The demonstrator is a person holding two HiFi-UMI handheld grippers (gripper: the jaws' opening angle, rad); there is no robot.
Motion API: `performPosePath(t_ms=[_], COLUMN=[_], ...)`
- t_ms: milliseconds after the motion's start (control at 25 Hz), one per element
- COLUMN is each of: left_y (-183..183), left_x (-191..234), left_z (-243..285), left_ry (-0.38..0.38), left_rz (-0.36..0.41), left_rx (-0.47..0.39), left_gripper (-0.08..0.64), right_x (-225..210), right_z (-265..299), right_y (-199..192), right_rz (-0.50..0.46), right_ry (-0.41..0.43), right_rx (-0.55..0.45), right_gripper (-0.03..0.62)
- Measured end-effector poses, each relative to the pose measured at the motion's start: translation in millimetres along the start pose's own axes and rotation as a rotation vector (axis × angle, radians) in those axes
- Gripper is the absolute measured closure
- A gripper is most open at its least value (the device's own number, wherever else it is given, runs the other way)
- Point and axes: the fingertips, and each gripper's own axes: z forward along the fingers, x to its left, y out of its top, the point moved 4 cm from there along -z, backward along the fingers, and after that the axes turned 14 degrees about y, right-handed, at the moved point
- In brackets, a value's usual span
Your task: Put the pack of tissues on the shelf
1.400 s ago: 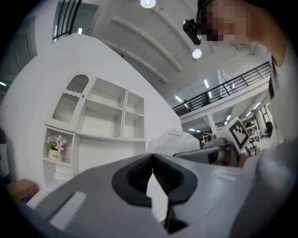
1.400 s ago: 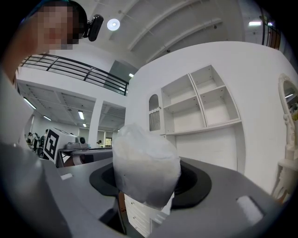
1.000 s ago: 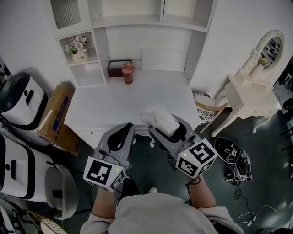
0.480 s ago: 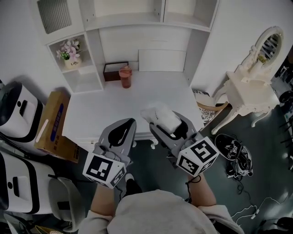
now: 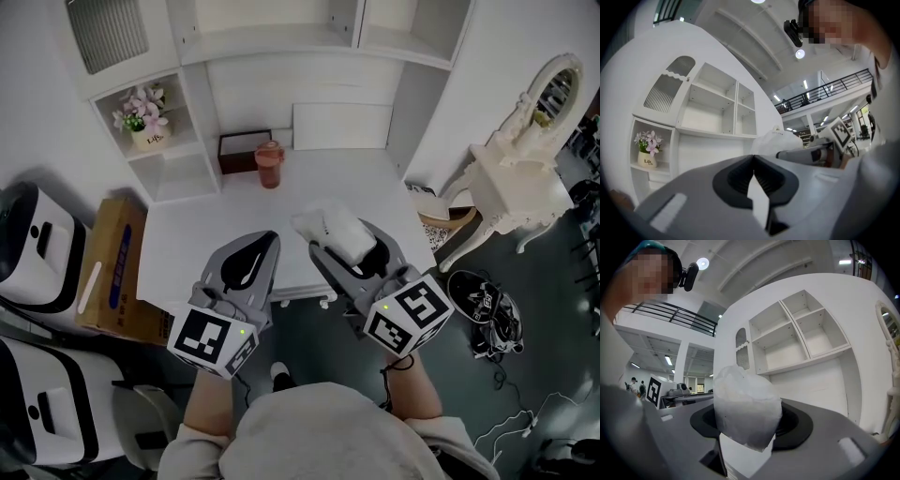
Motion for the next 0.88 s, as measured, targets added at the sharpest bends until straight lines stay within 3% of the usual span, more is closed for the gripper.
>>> performPosePath(t_ms=[520,880], left_y=[-5,-17], left_x=[78,91], left_z=[2,29], left_ry=[-0.033,-0.047], left_rz=[0.007,-0.012], left_rx=[-0.008,0.002], left_gripper=[0.560,0.560], right_x=[7,-17], right_z=[66,81], right_y=[-7,-9], right_rz=[0.012,0.010], right_ry=[-0.064,-0.082], right_rx=[-0.031,-0.017], right_gripper=[0.318,0.318])
